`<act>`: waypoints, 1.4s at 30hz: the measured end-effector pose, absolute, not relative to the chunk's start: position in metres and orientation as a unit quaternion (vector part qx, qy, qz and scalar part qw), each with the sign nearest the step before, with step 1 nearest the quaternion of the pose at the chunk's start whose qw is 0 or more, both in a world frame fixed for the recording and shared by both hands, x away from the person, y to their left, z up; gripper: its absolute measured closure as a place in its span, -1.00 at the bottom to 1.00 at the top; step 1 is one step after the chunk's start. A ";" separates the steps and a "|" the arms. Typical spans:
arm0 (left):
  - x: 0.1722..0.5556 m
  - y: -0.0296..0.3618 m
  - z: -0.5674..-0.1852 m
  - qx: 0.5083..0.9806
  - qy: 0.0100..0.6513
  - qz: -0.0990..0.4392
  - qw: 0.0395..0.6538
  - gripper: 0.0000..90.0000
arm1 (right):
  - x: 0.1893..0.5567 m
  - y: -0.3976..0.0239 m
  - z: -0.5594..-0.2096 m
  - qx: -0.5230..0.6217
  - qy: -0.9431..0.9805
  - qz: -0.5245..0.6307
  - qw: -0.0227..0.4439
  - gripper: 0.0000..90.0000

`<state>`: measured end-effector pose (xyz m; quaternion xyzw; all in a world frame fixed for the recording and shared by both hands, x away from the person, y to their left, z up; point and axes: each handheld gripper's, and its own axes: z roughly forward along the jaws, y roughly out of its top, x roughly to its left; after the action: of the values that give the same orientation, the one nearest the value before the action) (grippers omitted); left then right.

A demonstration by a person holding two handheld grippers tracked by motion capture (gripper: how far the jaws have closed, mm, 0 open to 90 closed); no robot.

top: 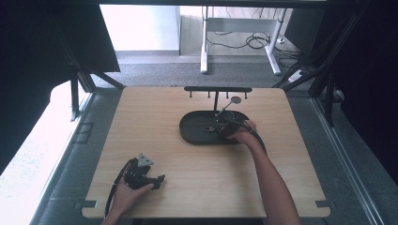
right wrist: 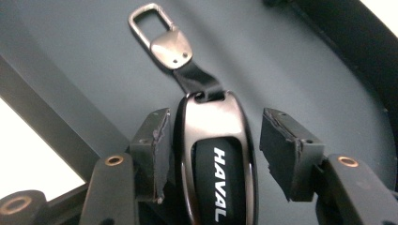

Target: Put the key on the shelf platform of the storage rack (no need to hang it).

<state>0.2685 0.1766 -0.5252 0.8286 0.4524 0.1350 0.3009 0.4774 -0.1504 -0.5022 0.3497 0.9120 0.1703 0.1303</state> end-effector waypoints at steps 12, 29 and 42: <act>0.268 0.176 -0.525 0.828 0.453 0.135 0.301 -0.55 | 0.450 -0.159 -0.474 0.343 0.898 0.239 0.142 -0.16; 0.267 0.176 -0.525 0.828 0.455 0.137 0.297 -0.55 | 0.368 -0.203 -0.477 0.335 0.887 0.297 0.113 -0.14; 0.268 0.177 -0.526 0.827 0.457 0.140 0.296 -0.54 | 0.326 -0.240 -0.501 0.359 0.869 0.323 0.109 -0.10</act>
<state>0.2684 0.1773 -0.5261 0.8270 0.4574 0.1397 0.2956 0.3258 -0.2403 -0.5006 0.3591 0.8689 0.3227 0.1094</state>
